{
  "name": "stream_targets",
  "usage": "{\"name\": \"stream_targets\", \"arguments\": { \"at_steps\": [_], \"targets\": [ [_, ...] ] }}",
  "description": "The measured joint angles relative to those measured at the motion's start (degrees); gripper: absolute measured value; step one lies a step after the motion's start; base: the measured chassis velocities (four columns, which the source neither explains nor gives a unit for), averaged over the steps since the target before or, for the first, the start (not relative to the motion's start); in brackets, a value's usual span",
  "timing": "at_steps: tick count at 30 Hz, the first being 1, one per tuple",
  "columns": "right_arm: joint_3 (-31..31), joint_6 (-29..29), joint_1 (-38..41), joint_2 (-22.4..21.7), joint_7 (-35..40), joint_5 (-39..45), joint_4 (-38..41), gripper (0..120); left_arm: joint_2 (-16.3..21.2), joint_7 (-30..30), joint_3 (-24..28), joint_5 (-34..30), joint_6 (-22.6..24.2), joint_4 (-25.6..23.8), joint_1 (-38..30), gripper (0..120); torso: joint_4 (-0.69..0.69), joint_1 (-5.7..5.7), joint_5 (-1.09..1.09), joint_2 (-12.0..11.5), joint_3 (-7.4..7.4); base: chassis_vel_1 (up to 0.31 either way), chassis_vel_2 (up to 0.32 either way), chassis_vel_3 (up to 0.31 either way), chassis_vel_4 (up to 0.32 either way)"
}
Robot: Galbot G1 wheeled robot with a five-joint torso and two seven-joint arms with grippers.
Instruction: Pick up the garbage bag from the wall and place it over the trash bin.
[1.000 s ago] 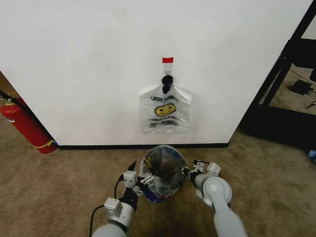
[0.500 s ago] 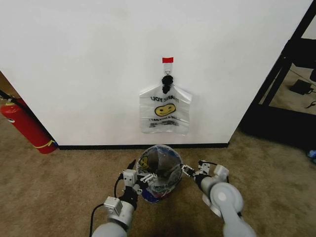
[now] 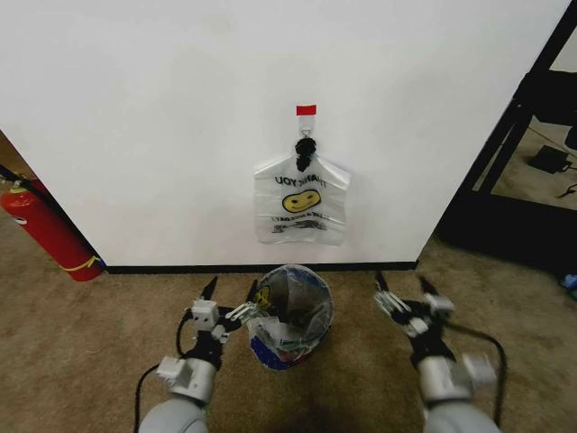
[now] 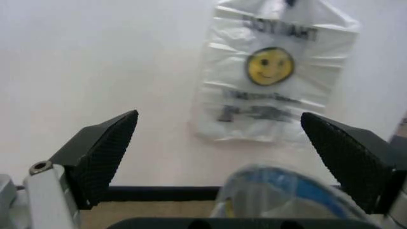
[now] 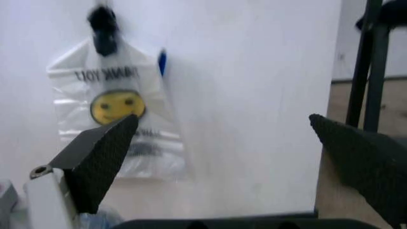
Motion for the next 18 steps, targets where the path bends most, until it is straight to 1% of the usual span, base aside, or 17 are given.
{"name": "stream_targets", "arguments": {
  "at_steps": [1, 3, 6, 8, 13, 18],
  "targets": [
    [0.21, 1.17, -0.6, 0.21, -0.25, -0.27, 0.45, 100, -0.6, 0.0, -1.07, 0.5, -0.77, -0.13, 0.84, 100, 0.01, 0.0, -0.01, 0.0, 0.0, 0.0, 0.0, 0.0, 0.0],
    [0.31, 1.64, -0.99, 0.29, -0.4, -0.38, 0.9, 100, -1.04, -0.04, -1.87, 1.08, -1.45, -0.23, 1.3, 100, 0.01, 0.0, 0.0, 0.0, 0.0, 0.0, 0.0, 0.0, 0.0],
    [0.44, 2.06, -2.54, 0.31, -0.98, -0.33, 3.47, 100, -2.36, -0.85, -5.34, 4.2, -5.09, -0.49, 3.06, 100, 0.0, 0.0, -0.01, 0.0, 0.0, 0.0, 0.0, 0.0, 0.0],
    [0.27, 2.2, -3.11, 0.31, -1.07, -0.08, 4.1, 100, -2.54, -1.07, -6.74, 4.6, -6.21, -1.01, 4.2, 100, 0.01, 0.0, 0.0, 0.0, 0.0, 0.0, 0.0, 0.0, 0.0],
    [0.01, 2.7, -4.36, 0.44, -1.29, 0.08, 4.26, 100, -3.03, -1.36, -8.31, 5.45, -8.02, -1.92, 6.04, 100, 0.0, 0.0, 0.0, 0.0, 0.0, 0.0, 0.0, 0.0, 0.0],
    [-0.26, 3.66, -5.17, 0.92, -1.18, -0.37, 3.93, 100, -4.1, -1.86, -8.41, 6.76, -8.3, -2.79, 6.63, 100, 0.0, 0.0, 0.0, 0.0, 0.0, 0.0, 0.0, 0.0, 0.0]
  ]
}}
